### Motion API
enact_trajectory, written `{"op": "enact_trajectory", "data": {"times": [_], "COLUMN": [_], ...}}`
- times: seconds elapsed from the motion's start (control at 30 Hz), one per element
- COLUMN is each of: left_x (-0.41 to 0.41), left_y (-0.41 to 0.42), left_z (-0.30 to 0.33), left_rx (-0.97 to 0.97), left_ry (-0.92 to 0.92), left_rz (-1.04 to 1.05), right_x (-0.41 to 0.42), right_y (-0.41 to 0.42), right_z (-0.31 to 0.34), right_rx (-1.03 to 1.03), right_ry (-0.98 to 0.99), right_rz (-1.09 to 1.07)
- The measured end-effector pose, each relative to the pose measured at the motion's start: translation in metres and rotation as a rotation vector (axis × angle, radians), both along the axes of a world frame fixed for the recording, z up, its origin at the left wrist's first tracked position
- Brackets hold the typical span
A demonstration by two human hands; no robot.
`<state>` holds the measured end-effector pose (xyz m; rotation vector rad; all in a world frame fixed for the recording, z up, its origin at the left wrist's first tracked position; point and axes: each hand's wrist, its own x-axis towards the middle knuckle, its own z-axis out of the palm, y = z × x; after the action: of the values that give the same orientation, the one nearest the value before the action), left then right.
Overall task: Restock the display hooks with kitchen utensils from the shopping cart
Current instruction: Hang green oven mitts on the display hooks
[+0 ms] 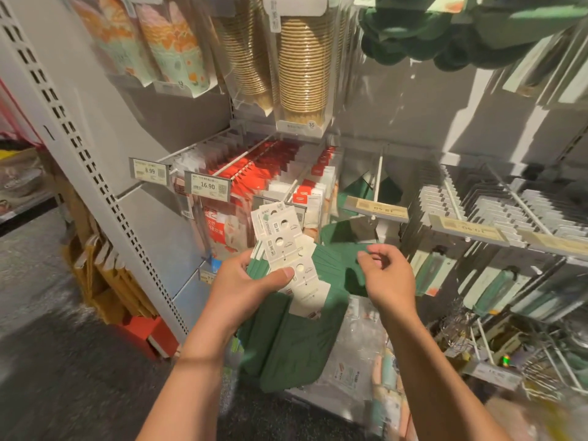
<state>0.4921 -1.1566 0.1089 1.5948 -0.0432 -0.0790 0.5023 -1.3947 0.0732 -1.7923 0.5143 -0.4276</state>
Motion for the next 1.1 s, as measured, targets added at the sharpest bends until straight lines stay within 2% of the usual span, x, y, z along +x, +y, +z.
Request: {"op": "enact_trajectory", "data": {"times": [0.1,0.17,0.2,0.27,0.37,0.6,0.73,0.9,1.0,1.1], "left_x": [0.001,0.001,0.001,0.001,0.000,-0.001,-0.002,-0.007,-0.007,-0.008], "left_y": [-0.010,-0.013,-0.015,-0.018,-0.021,-0.023,-0.026,-0.027,-0.021,-0.015], "left_z": [-0.004,-0.006,-0.007,-0.008,-0.012,-0.014,-0.013,-0.016,-0.021,-0.018], "left_rx": [-0.046,-0.073,-0.082,-0.109,-0.143,-0.137,-0.114,-0.085,0.031,0.238], "left_ry": [0.020,0.022,0.020,0.030,0.062,0.109,0.127,0.120,0.082,0.049], "left_rz": [-0.032,-0.061,-0.071,-0.076,-0.063,0.005,0.015,0.073,0.106,0.129], "right_x": [-0.019,-0.030,-0.034,-0.039,-0.046,-0.042,-0.042,-0.044,-0.043,-0.039], "right_y": [0.017,0.024,0.024,0.024,0.023,0.027,0.026,0.016,0.002,-0.010], "right_z": [0.022,0.031,0.030,0.026,0.013,-0.002,-0.003,-0.004,-0.001,-0.001], "right_rx": [0.005,-0.063,-0.161,-0.354,-0.536,-0.622,-0.501,-0.302,-0.194,-0.238], "right_ry": [-0.116,-0.077,-0.041,-0.026,-0.163,-0.140,-0.143,-0.020,0.062,0.049], "right_rz": [0.172,0.348,0.395,0.393,0.320,0.355,0.371,0.296,0.231,0.101]}}
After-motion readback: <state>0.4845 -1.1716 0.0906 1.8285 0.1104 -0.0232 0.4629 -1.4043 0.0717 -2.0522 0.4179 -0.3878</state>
